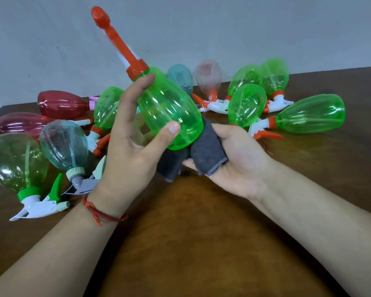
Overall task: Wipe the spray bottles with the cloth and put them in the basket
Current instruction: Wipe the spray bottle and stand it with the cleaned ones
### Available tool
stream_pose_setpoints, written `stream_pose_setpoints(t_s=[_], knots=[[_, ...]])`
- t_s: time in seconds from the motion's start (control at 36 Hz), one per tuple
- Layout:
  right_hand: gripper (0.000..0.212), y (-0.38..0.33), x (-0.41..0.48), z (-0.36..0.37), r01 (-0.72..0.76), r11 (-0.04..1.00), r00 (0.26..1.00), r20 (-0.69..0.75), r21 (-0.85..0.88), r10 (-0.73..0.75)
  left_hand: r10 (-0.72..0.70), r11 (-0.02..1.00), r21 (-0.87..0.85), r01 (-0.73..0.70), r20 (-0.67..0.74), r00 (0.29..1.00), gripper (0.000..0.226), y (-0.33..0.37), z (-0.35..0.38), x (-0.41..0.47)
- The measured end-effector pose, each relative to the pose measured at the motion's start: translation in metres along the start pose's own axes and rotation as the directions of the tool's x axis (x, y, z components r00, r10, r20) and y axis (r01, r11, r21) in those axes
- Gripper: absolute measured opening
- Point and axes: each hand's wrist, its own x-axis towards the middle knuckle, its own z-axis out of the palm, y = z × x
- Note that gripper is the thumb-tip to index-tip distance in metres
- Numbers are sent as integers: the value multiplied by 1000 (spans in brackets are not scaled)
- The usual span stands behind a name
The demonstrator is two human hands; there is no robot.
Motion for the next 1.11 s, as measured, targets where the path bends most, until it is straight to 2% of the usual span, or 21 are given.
stream_pose_setpoints(t_s=[0.08, 0.14, 0.19, 0.28, 0.36, 0.42, 0.47, 0.53, 0.64, 0.69, 0.72, 0.81, 0.86, 0.89, 0.92, 0.97, 1.06, 1.11], knots=[[48, -8, 6, -5, -8, 990, 1000, -25, -142, 4, -45, 998, -56, 43, -36, 998, 86, 2, -2, 2], [47, -15, 7, -5, 46, 971, 997, -56, -236, -61, -69, 996, -57, 66, -65, 995, 95, 3, -3, 3], [44, -21, 9, -7, 134, 955, 985, -71, -266, -158, -107, 993, -57, 101, -96, 990, 102, 2, -3, 2], [44, -22, 10, -7, 209, 936, 973, -39, -283, -229, -249, 967, -91, 237, -156, 956, 110, -1, 0, 2], [38, -12, 9, -8, 215, 911, 974, 6, -353, -228, -330, 942, -129, 311, -162, 930, 96, -6, 4, 3], [33, -6, 8, -8, 209, 908, 974, -8, -364, -228, -344, 935, -146, 324, -136, 929, 79, -8, 5, 3], [31, -2, 8, -9, 215, 906, 972, -11, -365, -236, -355, 929, -166, 331, -140, 924, 73, -9, 6, 2], [29, -2, 8, -9, 231, 898, 965, -27, -374, -259, -333, 942, -98, 321, -169, 927, 79, -8, 6, 1], [28, -20, 9, -10, 351, 870, 901, -129, -345, -414, -206, 951, 206, 232, -138, 969, 86, -8, 1, -1], [29, -33, 7, -10, 495, 758, 797, -125, -425, -591, -184, 929, 304, 213, -121, 975, 89, -5, 2, -3], [26, -39, 5, -11, 568, 645, 713, -86, -511, -696, -178, 918, 339, 205, -110, 978, 89, -5, 3, -5], [23, -57, -2, -13, 658, 150, 406, 179, -738, -896, -144, 884, 441, 157, -62, 988, 89, -1, 9, -9], [23, -64, -5, -16, 601, -147, 227, 344, -786, -911, -120, 864, 491, 116, -23, 993, 90, 1, 13, -11], [21, -67, -5, -17, 564, -247, 159, 398, -788, -904, -115, 857, 505, 103, -7, 993, 90, 2, 15, -12], [20, -68, -6, -17, 536, -302, 124, 428, -788, -895, -111, 853, 514, 93, 5, 994, 91, 2, 17, -13], [26, -68, -5, -18, 493, -374, 125, 489, -786, -863, -96, 843, 533, 70, 21, 995, 91, 2, 20, -15], [46, -62, -3, -19, 370, -513, 231, 611, -775, -757, -74, 805, 591, 46, 24, 997, 90, 1, 22, -15], [49, -56, -1, -17, 315, -584, 292, 662, -748, -690, -71, 778, 627, 44, 19, 997, 89, 0, 23, -15]])
